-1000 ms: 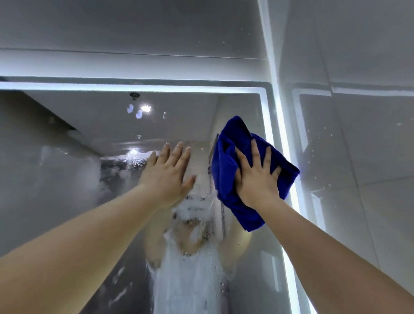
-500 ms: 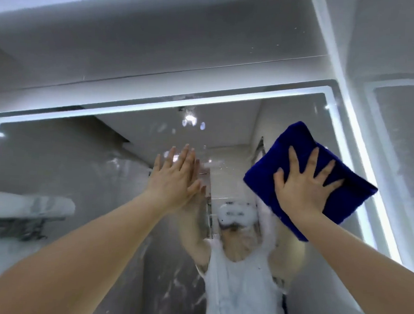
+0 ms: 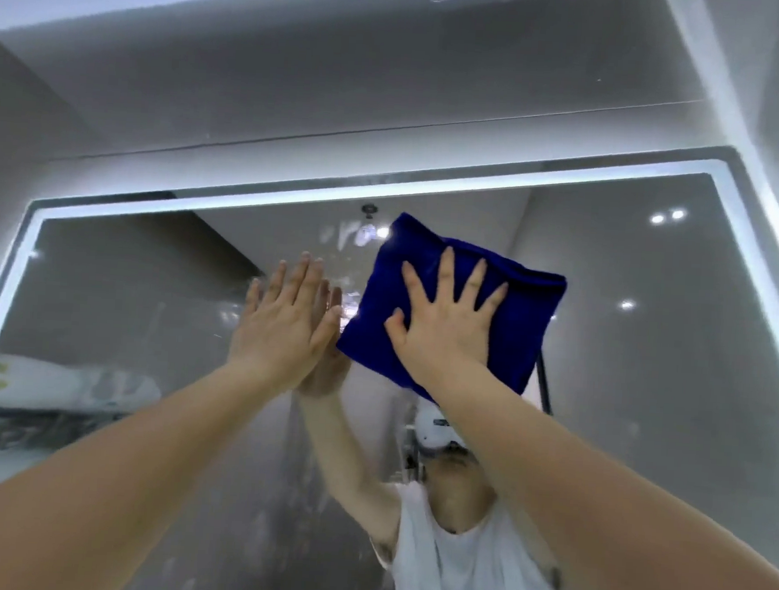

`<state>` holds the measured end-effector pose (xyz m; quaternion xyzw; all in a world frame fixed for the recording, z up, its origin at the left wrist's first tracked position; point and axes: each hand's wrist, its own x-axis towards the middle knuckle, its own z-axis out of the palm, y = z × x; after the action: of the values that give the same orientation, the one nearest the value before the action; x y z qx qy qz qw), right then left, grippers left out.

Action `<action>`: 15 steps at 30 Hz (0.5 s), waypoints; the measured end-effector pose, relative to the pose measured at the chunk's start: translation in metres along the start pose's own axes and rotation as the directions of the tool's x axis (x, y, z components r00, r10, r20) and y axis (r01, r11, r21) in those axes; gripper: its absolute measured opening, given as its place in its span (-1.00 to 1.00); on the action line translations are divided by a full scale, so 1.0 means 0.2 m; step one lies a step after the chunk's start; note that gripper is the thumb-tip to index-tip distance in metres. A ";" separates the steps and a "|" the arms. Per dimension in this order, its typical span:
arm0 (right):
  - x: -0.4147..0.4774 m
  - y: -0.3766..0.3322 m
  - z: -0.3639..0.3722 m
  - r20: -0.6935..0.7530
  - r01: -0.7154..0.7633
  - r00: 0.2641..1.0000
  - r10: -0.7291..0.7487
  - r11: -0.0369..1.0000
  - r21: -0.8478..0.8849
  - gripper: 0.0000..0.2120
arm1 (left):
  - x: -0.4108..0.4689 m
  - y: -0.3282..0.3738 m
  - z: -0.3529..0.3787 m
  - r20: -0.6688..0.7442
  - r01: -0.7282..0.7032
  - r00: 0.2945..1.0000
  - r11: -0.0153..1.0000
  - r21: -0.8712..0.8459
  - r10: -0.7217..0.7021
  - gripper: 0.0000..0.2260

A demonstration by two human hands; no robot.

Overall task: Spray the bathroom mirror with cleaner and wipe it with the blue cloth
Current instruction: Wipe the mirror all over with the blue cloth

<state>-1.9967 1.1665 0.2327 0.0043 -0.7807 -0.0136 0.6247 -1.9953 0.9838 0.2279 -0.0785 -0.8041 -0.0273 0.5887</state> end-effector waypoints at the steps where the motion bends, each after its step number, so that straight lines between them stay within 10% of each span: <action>1: 0.01 -0.09 0.01 -0.005 0.014 1.000 -0.014 1.000 0.023 -0.42 | 0.00 -0.06 0.01 -0.013 0.019 1.000 1.000 0.006 -0.019 -0.43; 15: 0.05 -0.99 0.15 -0.011 0.100 0.995 -0.100 0.994 0.050 -0.42 | -0.22 -0.98 0.05 -0.008 0.167 0.986 0.986 -0.022 -0.168 -0.44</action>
<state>-2.0308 0.9685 0.2305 0.0593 -0.7771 -0.0252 0.6260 -2.0217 0.7876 0.1920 -0.0168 -0.8044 -0.0857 0.5876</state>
